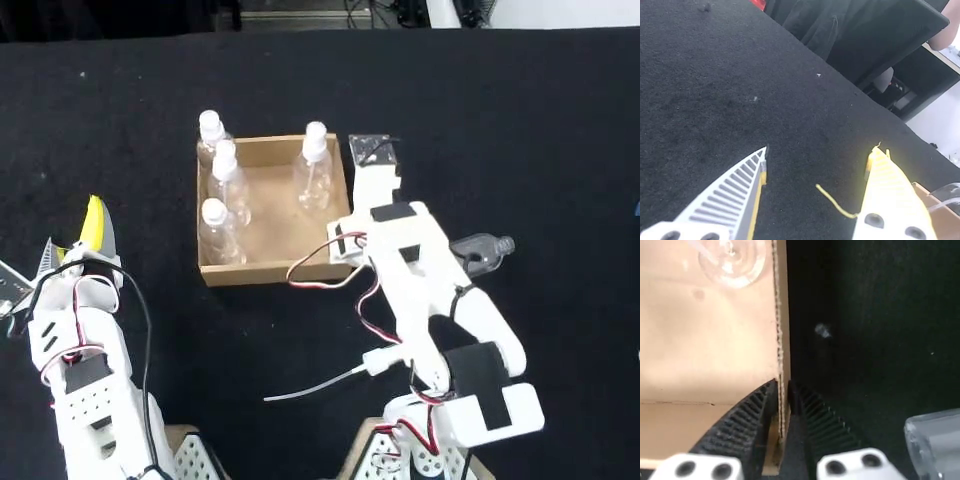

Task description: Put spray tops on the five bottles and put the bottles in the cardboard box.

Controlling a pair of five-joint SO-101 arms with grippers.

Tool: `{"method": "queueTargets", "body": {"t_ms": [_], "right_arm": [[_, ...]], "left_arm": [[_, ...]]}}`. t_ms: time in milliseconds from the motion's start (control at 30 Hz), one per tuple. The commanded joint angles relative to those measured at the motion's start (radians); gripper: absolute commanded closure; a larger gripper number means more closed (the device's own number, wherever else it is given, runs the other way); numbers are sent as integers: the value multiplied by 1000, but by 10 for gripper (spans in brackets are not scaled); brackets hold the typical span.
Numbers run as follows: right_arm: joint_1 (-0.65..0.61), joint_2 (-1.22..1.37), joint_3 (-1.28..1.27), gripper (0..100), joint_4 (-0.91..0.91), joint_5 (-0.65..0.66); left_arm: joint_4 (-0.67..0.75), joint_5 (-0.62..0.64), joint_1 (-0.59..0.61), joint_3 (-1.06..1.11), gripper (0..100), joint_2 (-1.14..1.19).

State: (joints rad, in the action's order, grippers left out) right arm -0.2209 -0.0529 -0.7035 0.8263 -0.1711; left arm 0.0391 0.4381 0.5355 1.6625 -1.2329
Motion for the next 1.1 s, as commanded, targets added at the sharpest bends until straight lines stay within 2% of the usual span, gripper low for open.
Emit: {"method": "queueTargets", "body": {"t_ms": [0,467,633,833,1067], "right_arm": [[-15,-113,-31,988,-3,28],[-14,-159,-67,988,-3,52],[-12,-165,-67,988,-2,124],[-17,-165,-45,982,25,126],[-20,-170,-16,776,25,120]], "left_arm": [[18,-5,-13,-18,705,-3],[18,-5,-13,-18,705,-3],[18,-5,-13,-18,705,-3],[18,-5,-13,-18,705,-3],[18,-5,-13,-19,705,-3]]}}
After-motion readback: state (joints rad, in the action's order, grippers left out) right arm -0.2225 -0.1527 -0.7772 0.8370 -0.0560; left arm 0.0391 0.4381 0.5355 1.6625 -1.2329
